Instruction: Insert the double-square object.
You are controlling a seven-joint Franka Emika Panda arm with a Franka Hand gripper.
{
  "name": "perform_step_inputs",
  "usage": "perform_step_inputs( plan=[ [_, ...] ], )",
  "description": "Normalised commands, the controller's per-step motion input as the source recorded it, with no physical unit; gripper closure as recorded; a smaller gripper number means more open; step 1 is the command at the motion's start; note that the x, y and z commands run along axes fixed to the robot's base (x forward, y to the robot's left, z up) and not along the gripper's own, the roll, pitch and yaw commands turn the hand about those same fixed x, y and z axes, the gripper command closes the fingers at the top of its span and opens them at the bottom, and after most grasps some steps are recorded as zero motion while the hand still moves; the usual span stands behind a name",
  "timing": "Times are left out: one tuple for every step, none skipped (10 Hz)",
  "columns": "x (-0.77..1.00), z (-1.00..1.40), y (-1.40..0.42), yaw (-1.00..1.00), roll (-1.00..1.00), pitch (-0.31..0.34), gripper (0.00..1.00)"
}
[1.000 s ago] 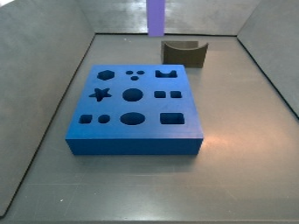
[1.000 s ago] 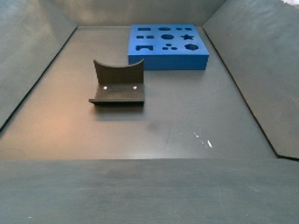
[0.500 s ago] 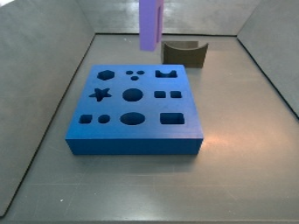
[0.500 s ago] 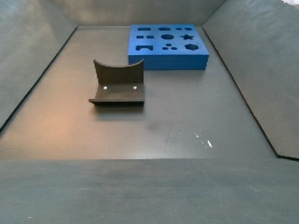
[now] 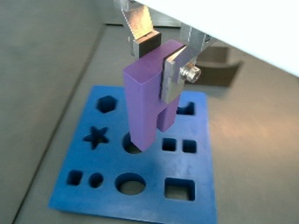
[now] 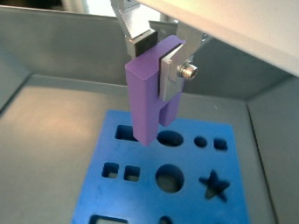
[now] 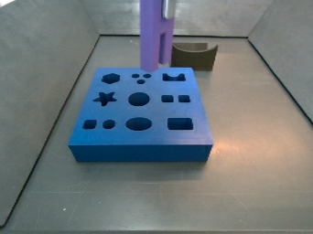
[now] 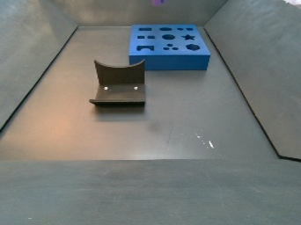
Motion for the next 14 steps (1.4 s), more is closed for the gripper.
perform_step_inputs(
  plan=[
    [0.27,-0.22,0.06,-0.86,0.0,0.0,1.0],
    [0.15,-0.26,0.08,-0.96,0.0,0.0,1.0],
    [0.15,-0.24,0.08,-0.97,0.0,-0.007,1.0],
    [0.16,-0.24,0.08,-0.97,0.0,-0.01,1.0],
    [0.16,-0.22,0.08,-0.97,0.0,-0.023,1.0],
    [0.15,-0.3,0.07,-0.98,0.0,-0.036,1.0],
    [0.14,-0.37,0.04,-0.98,0.03,-0.014,1.0],
    [0.06,-0.39,0.0,-1.0,0.09,-0.031,1.0],
    [0.03,-0.39,0.0,-1.0,0.1,-0.043,1.0],
    [0.02,-0.39,0.0,-1.0,0.1,-0.041,1.0],
    [0.03,-0.39,0.0,-1.0,0.1,-0.043,1.0],
    [0.1,-0.22,0.02,-0.99,0.0,-0.06,1.0],
    [0.42,-0.22,0.12,-0.73,-0.11,-0.06,1.0],
    [0.25,-0.28,0.05,-0.47,-0.07,-0.099,1.0]
  ],
)
